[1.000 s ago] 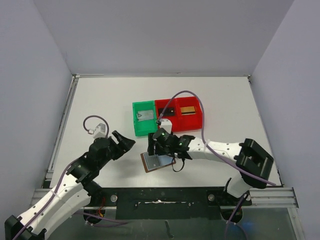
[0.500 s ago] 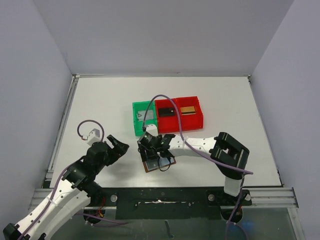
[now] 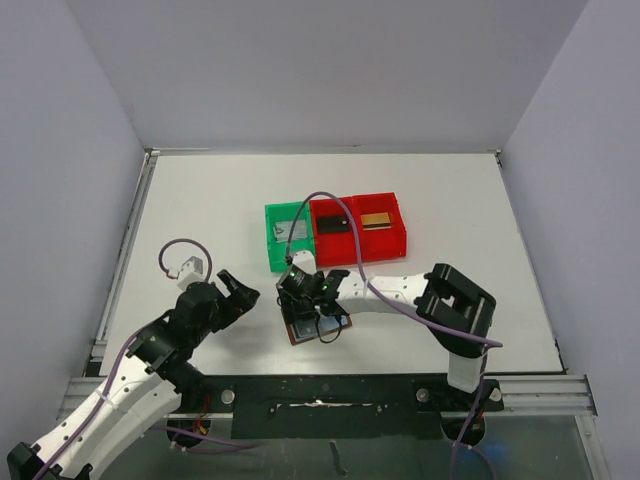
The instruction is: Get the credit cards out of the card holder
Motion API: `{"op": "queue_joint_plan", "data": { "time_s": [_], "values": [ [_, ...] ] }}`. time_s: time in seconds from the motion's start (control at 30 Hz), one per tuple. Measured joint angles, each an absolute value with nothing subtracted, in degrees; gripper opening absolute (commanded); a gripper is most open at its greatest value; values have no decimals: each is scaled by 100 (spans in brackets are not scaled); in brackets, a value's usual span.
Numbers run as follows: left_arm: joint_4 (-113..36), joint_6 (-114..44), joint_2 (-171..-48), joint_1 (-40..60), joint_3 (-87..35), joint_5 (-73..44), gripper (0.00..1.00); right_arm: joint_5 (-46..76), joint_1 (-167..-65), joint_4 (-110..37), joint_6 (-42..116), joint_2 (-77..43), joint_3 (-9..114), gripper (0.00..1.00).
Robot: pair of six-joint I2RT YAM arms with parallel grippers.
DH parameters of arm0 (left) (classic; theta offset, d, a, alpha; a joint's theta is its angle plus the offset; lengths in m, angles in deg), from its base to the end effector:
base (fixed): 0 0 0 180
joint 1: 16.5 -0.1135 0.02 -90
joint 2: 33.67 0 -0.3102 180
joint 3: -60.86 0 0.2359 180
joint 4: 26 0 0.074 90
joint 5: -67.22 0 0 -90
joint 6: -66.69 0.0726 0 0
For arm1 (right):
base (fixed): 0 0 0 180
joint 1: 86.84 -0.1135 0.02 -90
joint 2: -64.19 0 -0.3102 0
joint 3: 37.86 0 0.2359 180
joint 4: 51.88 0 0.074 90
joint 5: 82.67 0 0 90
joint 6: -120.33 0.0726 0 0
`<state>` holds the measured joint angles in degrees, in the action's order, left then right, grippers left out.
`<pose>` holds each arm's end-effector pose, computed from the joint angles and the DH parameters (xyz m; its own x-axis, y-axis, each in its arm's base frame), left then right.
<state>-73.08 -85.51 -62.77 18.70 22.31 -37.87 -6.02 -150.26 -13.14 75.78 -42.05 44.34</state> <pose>0.0892 -0.0398 0.2151 -0.5760 -0.6389 -0.5100 -0.2603 0.7347 -0.6264 0.1888 0.3398 0.1866 -0.8656 -0.1803 -0.4672 -0.2937 0.9384 0.1819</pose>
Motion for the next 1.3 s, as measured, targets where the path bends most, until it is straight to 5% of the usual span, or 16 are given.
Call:
{"op": "queue_joint_plan", "data": {
  "time_s": [0.47,1.3],
  "values": [
    [-5876,-8238,-7011,1866,2480,-2421,79,778,-14266,-3230,8184,-3372,2886,55],
    [-2615,-8594,-8823,2246,3551,-583,66,1768,-13702,-5453,9311,-3042,1470,55]
  ]
}}
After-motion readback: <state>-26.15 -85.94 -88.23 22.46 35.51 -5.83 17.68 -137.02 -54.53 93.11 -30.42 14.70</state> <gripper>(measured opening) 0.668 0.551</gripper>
